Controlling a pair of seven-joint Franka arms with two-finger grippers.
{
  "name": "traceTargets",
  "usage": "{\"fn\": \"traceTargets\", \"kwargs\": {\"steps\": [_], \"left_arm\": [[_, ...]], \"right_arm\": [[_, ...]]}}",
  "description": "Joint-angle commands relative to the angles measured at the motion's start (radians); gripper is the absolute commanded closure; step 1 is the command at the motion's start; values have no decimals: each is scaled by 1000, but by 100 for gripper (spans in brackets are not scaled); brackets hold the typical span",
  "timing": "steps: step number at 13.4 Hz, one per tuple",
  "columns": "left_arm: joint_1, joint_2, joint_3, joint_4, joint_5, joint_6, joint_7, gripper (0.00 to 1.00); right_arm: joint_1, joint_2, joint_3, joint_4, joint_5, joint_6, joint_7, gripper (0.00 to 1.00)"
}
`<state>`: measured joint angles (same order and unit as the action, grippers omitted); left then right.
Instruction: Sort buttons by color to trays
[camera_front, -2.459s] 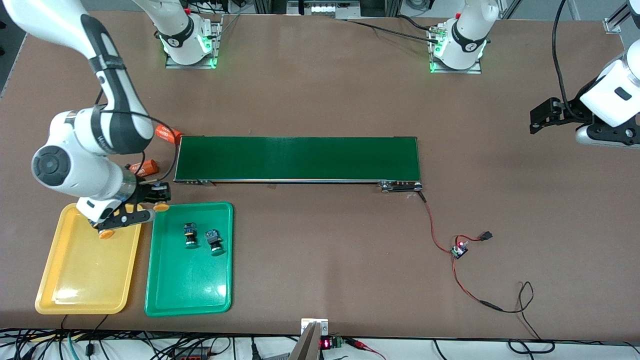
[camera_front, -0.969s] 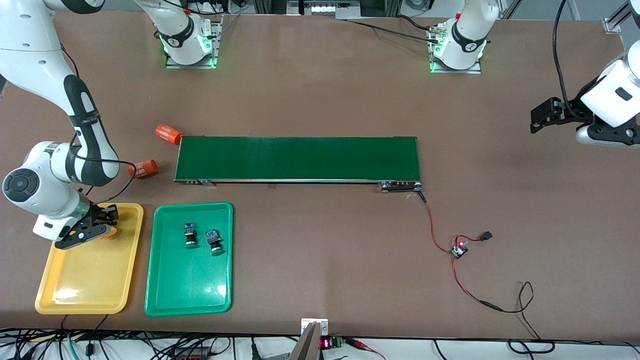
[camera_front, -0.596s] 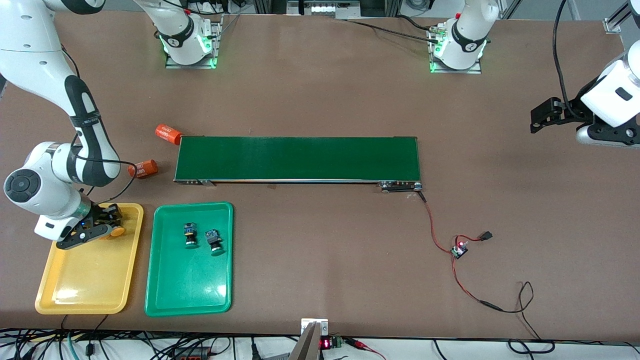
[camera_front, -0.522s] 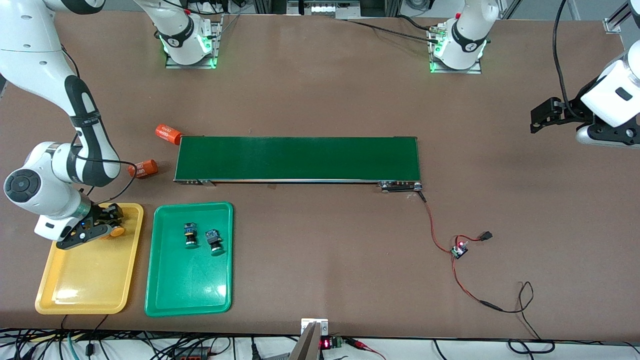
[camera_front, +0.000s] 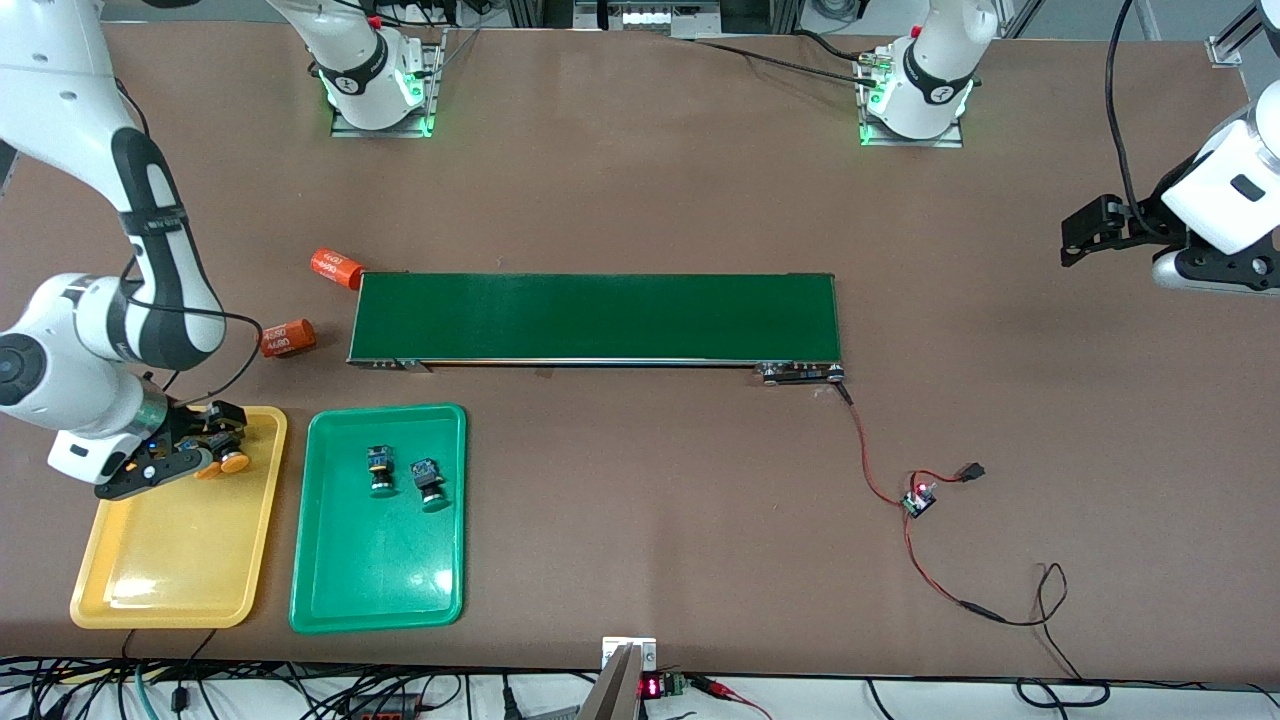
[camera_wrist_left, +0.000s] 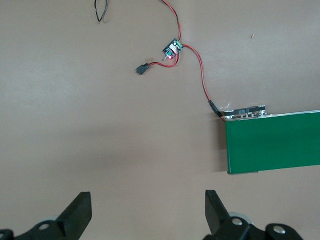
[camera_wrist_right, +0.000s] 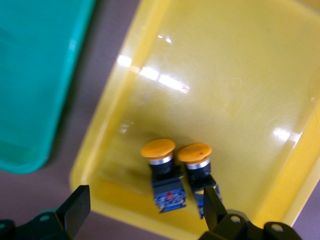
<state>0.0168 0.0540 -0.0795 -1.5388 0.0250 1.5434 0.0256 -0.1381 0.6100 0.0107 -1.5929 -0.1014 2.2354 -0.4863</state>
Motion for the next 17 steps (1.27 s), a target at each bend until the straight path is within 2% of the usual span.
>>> {"fn": "traceTargets", "kwargs": {"steps": [1,4,9,14,17], "left_arm": [[6,4,1,23,-16,-23,24,0],[6,3,1,23,-17,-25,22,0],[5,4,0,23,-17,-23,20,0],[5,4,0,23,-17,-23,20,0],[5,4,0,23,-17,-23,20,0]], "right_arm": [[34,-149,2,-19,37,-167,29,0],[81,-260,-3,-19,35,-305,188,0],[121,-422,-6,-18,28,-476,239,0],[123,-542,-23,-18,22,-621,290,0],[120,-575,-28,-21,35,-680,279,0]]}}
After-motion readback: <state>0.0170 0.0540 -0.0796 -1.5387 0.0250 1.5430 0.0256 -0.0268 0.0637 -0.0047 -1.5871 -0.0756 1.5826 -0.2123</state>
